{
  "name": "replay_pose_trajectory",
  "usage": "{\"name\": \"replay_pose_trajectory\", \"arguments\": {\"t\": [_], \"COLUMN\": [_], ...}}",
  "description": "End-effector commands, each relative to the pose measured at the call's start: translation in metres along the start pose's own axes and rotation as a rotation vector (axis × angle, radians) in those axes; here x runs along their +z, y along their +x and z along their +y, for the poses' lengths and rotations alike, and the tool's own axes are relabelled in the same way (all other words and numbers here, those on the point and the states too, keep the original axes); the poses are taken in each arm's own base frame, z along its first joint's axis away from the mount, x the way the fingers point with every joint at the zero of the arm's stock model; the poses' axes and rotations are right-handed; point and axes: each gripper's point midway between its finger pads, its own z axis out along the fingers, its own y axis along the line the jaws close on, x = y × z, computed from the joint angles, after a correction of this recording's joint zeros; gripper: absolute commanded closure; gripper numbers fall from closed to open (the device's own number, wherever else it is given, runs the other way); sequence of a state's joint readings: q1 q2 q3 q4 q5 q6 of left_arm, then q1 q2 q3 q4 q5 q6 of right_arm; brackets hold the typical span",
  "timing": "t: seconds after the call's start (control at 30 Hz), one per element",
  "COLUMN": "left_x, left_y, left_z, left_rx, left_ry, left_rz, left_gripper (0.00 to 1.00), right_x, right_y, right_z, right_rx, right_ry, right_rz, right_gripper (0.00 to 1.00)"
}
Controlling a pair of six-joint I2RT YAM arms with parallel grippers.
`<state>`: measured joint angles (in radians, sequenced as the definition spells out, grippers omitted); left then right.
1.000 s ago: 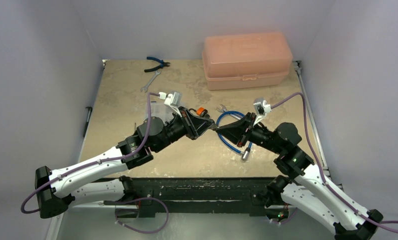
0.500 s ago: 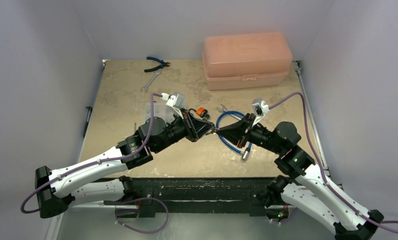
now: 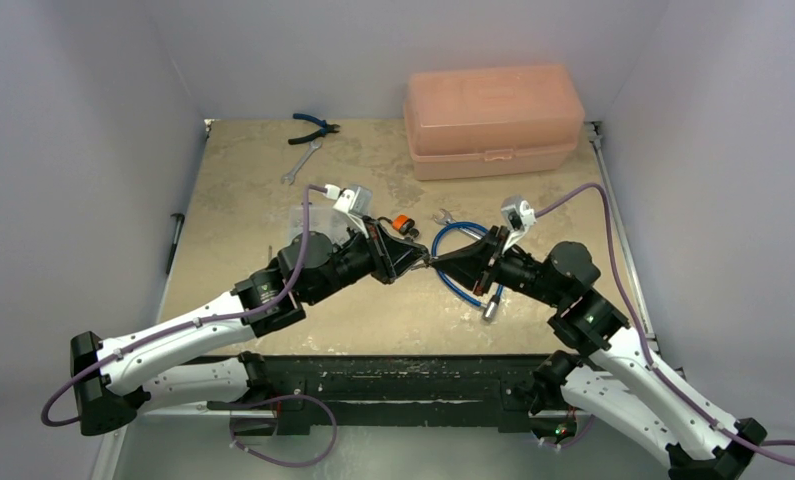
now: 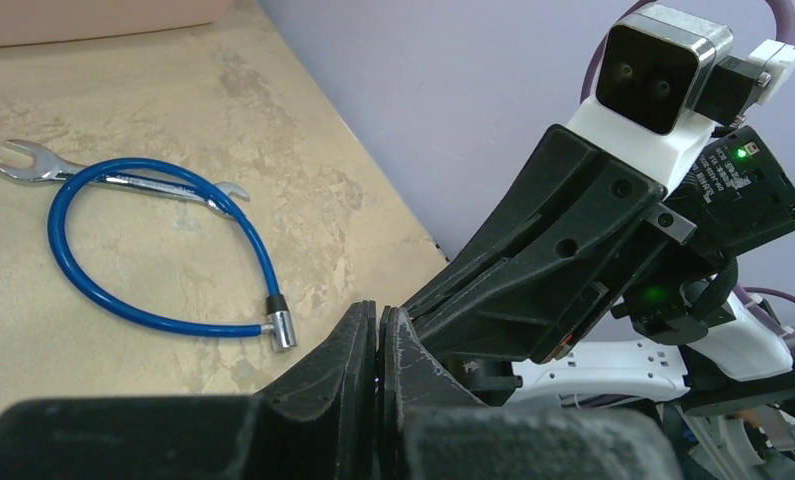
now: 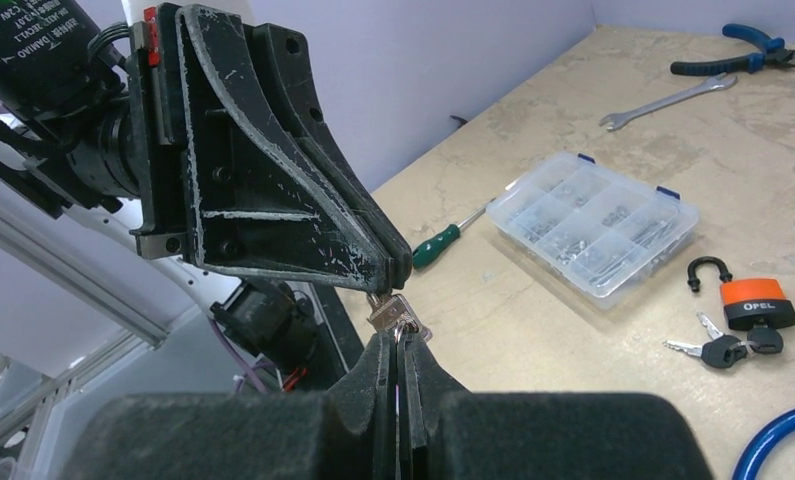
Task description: Unlock with the key
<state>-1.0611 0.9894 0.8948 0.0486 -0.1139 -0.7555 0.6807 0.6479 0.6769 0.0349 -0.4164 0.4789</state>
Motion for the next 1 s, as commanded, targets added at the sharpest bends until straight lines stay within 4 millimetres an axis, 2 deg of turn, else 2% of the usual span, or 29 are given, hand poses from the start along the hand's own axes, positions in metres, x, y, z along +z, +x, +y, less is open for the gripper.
{"name": "replay_pose_trajectory", "arguments": {"t": [0.0,0.03,0.13,0.17,0.2,0.23,0.37,0.53,0.63,0.97], "left_x": [0.001,0.001,0.000,-0.001,-0.002,-0.004,-0.011,-0.015,-0.016,-0.015], "left_y": [-0.017,-0.017,-0.019,-0.020,-0.021,-0.019,-0.022,-0.018,-0.015,-0.009], "left_z": [-0.011,-0.012,-0.013,-0.013,-0.014,-0.012,-0.012,-0.014,-0.021,-0.037], "left_rx": [0.023,0.025,0.043,0.055,0.069,0.085,0.145,0.188,0.204,0.221], "left_ry": [0.025,0.027,0.029,0.026,0.024,0.011,-0.008,-0.006,0.030,0.107], "left_rz": [-0.036,-0.034,-0.031,-0.028,-0.024,-0.004,0.029,0.083,0.114,0.164], "left_gripper": [1.00,1.00,1.00,1.00,1.00,1.00,1.00,1.00,1.00,1.00], "right_x": [-0.001,-0.001,0.000,-0.001,-0.003,-0.004,-0.010,-0.008,-0.004,0.005], "right_y": [-0.023,-0.022,-0.022,-0.024,-0.024,-0.027,-0.033,-0.031,-0.029,-0.027], "right_z": [0.018,0.017,0.010,0.008,0.007,0.008,0.016,0.032,0.039,0.041], "right_rx": [-0.043,-0.039,-0.040,-0.046,-0.052,-0.064,-0.112,-0.139,-0.134,-0.114], "right_ry": [-0.059,-0.051,-0.009,0.003,0.014,0.016,-0.007,-0.098,-0.150,-0.187], "right_rz": [-0.043,-0.040,-0.035,-0.036,-0.032,-0.037,-0.043,0.005,0.025,0.034], "right_gripper": [1.00,0.96,0.39,0.27,0.19,0.16,0.14,0.15,0.18,0.31]}}
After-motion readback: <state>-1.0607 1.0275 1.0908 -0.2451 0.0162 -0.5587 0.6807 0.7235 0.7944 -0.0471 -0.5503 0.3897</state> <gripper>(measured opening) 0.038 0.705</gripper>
